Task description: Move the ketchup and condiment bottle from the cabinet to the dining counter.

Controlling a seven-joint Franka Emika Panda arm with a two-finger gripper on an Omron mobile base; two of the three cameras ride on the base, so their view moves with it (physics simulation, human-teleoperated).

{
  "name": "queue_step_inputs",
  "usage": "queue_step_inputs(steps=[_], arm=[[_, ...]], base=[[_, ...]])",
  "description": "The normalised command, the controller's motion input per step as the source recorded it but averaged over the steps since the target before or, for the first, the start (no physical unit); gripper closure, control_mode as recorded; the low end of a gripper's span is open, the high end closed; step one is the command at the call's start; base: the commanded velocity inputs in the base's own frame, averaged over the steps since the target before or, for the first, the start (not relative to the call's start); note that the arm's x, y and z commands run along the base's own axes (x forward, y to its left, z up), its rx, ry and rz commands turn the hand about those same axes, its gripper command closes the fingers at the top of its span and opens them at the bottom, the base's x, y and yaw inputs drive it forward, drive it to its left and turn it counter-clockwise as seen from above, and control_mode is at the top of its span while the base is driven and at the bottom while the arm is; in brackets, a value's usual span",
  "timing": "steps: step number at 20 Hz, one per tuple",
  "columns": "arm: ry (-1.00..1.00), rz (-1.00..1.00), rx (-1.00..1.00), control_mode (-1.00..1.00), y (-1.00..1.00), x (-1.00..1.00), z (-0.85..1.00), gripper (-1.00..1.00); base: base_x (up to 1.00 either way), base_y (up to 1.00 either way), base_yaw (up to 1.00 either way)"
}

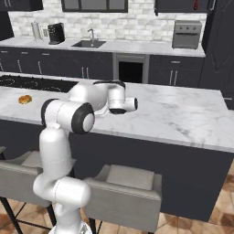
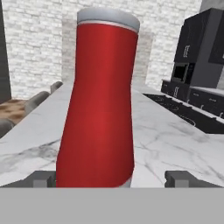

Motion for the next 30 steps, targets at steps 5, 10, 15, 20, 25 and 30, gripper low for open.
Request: queue_step_inputs(steps=[5, 10, 15, 20, 25, 30], arm=[[0.0, 0.0, 0.0, -1.0, -0.21, 0.0, -0.13, -1.0], [0.0, 0.0, 0.0, -1.0, -0.25, 0.0, -0.07, -1.0], [0.0, 0.0, 0.0, -1.0, -0.21, -0.03, 0.0, -1.0], [0.0, 0.0, -0.03, -1.0, -0.06, -0.24, 0.13, -1.0], [0.0, -0.07, -0.18, -1.0, -0.01, -0.44, 0.27, -1.0], [0.03, -0.18, -0.15, -1.0, -0.13, -0.4, 0.29, -1.0]], base=[[0.0, 0.0, 0.0], [0.0, 0.0, 0.0], [0.0, 0.0, 0.0], [0.0, 0.0, 0.0], [0.0, 0.0, 0.0], [0.0, 0.0, 0.0]])
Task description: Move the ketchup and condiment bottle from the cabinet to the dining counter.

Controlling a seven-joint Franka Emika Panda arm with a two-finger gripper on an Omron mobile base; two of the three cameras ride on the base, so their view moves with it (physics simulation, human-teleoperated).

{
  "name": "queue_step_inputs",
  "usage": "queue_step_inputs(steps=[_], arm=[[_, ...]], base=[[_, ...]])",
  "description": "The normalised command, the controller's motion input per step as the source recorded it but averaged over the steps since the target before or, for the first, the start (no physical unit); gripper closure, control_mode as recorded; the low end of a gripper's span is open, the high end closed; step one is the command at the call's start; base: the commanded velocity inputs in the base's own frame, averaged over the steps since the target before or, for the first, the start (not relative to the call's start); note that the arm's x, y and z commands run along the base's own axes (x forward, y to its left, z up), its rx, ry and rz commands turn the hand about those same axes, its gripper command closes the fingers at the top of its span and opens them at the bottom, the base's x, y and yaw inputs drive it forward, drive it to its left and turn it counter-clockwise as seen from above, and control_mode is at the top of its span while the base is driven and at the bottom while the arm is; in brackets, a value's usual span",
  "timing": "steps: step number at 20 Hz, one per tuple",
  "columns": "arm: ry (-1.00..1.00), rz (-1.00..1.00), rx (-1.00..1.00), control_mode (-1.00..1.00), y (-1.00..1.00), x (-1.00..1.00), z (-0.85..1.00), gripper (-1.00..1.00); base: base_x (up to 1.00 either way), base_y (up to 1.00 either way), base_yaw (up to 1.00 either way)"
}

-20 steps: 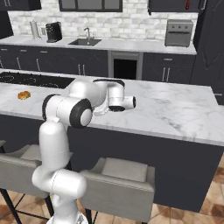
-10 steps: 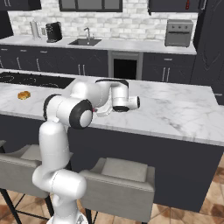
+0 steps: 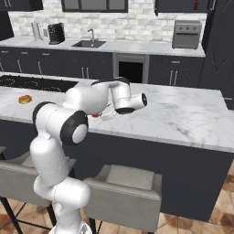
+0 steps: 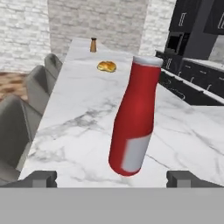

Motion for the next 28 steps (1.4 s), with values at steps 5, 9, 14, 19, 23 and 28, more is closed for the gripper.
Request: queue_step_inputs(steps=[5, 9, 14, 19, 23, 28], arm=[[0.06, -0.24, -0.13, -1.0, -0.25, -0.38, 0.27, -1.0], [0.03, -0.29, -0.13, -1.0, -0.25, -0.42, 0.28, -1.0], [0.03, -0.32, -0.11, -1.0, -0.28, -0.44, 0.28, -1.0], [0.04, -0.38, -0.05, -1.0, -0.21, -0.47, 0.22, -1.0], [0.07, -0.42, 0.0, -1.0, -0.12, -0.43, 0.27, -1.0], [0.12, -0.4, 0.0, -1.0, -0.11, -0.46, 0.33, -1.0]], base=[[0.0, 0.0, 0.0], [0.0, 0.0, 0.0], [0.0, 0.0, 0.0], [0.0, 0.0, 0.0], [0.0, 0.0, 0.0], [0.0, 0.0, 0.0]])
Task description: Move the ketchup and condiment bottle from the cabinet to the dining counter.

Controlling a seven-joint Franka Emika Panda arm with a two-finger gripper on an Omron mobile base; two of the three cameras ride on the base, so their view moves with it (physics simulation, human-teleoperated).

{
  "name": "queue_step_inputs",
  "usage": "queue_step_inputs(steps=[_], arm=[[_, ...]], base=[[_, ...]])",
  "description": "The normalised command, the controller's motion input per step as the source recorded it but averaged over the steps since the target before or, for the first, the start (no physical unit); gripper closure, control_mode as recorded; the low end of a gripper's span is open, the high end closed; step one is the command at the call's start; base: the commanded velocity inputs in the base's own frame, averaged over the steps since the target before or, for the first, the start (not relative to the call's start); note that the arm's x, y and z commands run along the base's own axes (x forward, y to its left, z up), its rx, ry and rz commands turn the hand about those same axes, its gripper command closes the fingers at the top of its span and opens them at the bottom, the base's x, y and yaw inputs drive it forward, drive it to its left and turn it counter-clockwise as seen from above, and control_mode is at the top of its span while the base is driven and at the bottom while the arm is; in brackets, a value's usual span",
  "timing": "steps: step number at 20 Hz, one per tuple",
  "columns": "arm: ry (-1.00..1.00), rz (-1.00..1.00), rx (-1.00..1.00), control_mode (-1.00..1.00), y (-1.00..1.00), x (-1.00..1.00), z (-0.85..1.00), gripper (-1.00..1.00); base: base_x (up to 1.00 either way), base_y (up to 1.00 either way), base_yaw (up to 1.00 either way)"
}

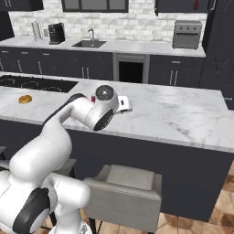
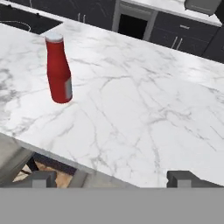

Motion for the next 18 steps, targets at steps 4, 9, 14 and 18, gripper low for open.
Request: queue_step_inputs(steps=[4, 9, 14, 18], arm=[[0.1, -0.38, 0.0, -1.0, -0.08, -0.51, 0.32, -1.0], [0.05, -0.35, 0.0, -1.0, -0.09, -0.54, 0.33, -1.0], [0.01, -0.23, 0.02, -1.0, 0.0, -0.65, 0.27, -1.0], [0.0, -0.05, 0.05, -1.0, 0.07, -0.56, 0.3, -1.0]], base=[[0.0, 0.0, 0.0], [0.0, 0.0, 0.0], [0.0, 0.0, 0.0], [0.0, 0.0, 0.0]])
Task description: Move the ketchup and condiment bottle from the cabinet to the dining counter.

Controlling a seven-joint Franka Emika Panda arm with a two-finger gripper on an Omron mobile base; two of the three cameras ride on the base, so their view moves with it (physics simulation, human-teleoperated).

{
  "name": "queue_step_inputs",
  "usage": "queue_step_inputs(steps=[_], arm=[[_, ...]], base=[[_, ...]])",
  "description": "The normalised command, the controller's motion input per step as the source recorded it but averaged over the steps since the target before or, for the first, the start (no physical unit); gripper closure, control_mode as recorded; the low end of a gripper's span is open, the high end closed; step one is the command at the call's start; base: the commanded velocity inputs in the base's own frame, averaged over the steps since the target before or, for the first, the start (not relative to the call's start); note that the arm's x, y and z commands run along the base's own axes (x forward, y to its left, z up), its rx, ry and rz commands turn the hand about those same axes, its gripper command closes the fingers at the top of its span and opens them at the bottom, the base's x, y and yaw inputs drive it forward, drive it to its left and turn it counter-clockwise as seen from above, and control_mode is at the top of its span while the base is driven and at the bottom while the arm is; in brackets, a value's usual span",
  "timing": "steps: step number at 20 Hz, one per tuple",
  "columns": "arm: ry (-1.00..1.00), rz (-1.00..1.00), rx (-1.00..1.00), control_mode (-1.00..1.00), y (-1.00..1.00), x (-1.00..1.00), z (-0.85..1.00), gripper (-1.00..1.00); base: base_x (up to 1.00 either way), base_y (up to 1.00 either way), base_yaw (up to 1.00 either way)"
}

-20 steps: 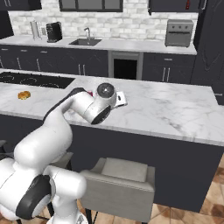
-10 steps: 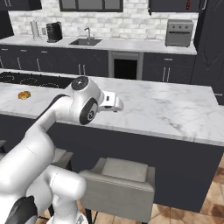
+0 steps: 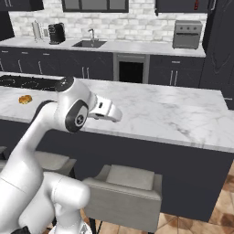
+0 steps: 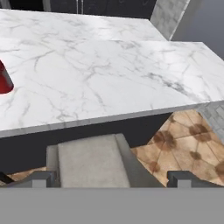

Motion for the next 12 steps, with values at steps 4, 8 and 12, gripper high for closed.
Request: queue_step_inputs(steps=[4, 8, 12], arm=[[0.0, 0.0, 0.08, -1.0, 0.12, -0.54, 0.29, -1.0], [0.0, 0.03, 0.08, -1.0, 0.16, -0.43, 0.25, -1.0], [0.03, 0.0, 0.02, -1.0, 0.25, -0.38, 0.2, -1.0]], base=[[0.0, 0.0, 0.0], [0.0, 0.0, 0.0], [0.0, 0.0, 0.0]])
